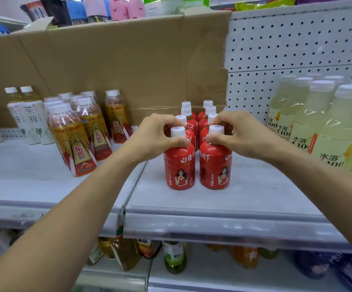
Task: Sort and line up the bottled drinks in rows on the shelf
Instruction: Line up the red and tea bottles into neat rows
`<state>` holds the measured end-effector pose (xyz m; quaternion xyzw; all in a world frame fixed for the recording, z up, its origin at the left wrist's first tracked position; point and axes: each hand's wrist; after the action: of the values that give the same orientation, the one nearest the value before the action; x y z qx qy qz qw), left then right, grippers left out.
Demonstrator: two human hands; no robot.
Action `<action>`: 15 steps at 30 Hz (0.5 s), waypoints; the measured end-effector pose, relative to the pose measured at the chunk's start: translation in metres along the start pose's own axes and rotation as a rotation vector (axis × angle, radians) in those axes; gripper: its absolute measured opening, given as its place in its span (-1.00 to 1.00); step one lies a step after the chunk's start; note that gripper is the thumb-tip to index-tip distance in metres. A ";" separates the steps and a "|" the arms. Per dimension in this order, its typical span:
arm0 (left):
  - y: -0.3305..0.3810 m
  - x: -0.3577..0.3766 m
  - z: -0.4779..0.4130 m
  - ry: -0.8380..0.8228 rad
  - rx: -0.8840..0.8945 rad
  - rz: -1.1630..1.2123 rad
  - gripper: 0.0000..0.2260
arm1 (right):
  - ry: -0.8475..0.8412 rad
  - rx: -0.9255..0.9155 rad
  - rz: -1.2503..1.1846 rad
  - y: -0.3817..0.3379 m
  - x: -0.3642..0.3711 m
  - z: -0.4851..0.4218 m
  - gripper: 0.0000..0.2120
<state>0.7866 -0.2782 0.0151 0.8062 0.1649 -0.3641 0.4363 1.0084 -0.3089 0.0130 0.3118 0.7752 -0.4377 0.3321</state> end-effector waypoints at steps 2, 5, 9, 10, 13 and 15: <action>-0.001 0.001 0.000 -0.004 0.013 0.000 -0.64 | 0.014 0.005 0.005 0.000 0.003 -0.001 -0.83; -0.004 0.002 -0.002 0.004 0.025 -0.006 -0.62 | 0.049 0.025 0.027 0.003 0.008 -0.002 -0.78; -0.017 0.020 0.010 0.169 -0.005 0.101 -0.48 | 0.216 0.114 -0.142 0.011 0.025 0.016 -0.50; -0.022 0.030 0.016 0.203 -0.035 0.153 -0.39 | 0.222 0.140 -0.227 0.014 0.032 0.024 -0.41; -0.035 0.062 0.033 0.182 -0.146 0.196 -0.15 | 0.112 0.201 -0.386 0.023 0.056 0.041 -0.23; -0.039 0.073 0.036 0.165 -0.205 0.181 -0.14 | 0.078 0.212 -0.401 0.029 0.068 0.044 -0.22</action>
<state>0.7976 -0.2894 -0.0735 0.7962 0.1631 -0.2373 0.5321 1.0015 -0.3223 -0.0715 0.2012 0.7835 -0.5617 0.1736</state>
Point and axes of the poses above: each hand's wrist, its own z-axis away from the middle knuckle, its own x-axis out of the palm, y = z × x, and after that the axes turned 5 degrees about -y, right-handed
